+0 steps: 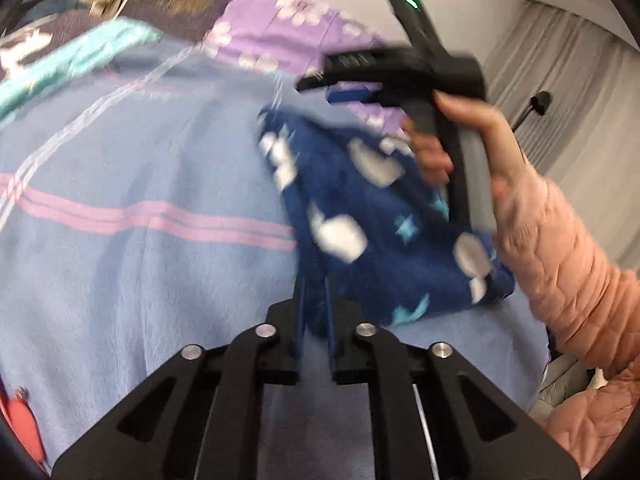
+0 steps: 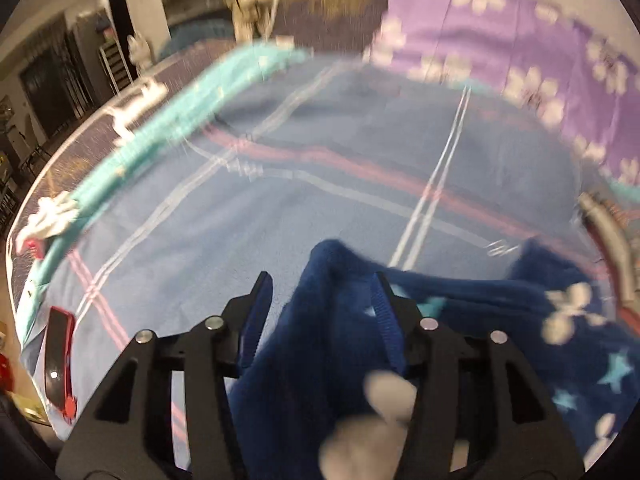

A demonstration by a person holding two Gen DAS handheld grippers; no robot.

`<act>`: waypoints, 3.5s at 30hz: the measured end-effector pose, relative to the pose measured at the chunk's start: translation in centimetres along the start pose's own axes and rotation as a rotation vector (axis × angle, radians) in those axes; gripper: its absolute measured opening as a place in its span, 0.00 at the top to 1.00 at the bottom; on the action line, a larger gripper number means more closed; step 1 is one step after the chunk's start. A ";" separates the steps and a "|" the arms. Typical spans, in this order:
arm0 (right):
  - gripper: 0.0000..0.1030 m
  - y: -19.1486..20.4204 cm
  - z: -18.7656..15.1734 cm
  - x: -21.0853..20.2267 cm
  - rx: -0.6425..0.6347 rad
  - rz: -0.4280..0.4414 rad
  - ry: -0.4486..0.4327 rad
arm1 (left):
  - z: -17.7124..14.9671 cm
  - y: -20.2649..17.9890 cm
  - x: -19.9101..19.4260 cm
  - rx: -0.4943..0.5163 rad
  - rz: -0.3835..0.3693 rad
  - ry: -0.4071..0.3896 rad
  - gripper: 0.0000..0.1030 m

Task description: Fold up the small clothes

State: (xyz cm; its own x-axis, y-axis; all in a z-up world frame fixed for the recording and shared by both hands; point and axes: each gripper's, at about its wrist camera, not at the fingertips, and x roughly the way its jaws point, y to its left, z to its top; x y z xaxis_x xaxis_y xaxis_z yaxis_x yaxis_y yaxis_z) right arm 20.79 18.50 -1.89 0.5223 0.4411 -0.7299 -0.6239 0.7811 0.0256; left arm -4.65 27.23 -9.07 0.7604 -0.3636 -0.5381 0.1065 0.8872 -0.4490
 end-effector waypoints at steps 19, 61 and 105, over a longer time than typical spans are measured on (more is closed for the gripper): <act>0.28 6.3 -20.0 -8.1 -0.496 -0.085 0.010 | 0.6 0.8 1.9 0.011 0.167 0.054 0.49; 0.81 -4.1 -15.0 -15.1 0.049 0.050 -0.266 | 19.0 -7.7 14.5 -0.004 -0.225 0.109 0.65; 0.78 -31.2 -35.2 -18.4 0.989 0.295 -0.215 | 11.8 -34.4 27.3 0.538 -0.308 0.266 0.24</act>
State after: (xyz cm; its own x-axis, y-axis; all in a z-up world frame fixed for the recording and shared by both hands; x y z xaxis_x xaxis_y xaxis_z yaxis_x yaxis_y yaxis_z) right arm 10.16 -29.53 -13.32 0.5795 0.6657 -0.4701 -0.0410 0.5999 0.7990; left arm 19.97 -9.86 0.07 0.4680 -0.6194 -0.6304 0.6500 0.7245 -0.2293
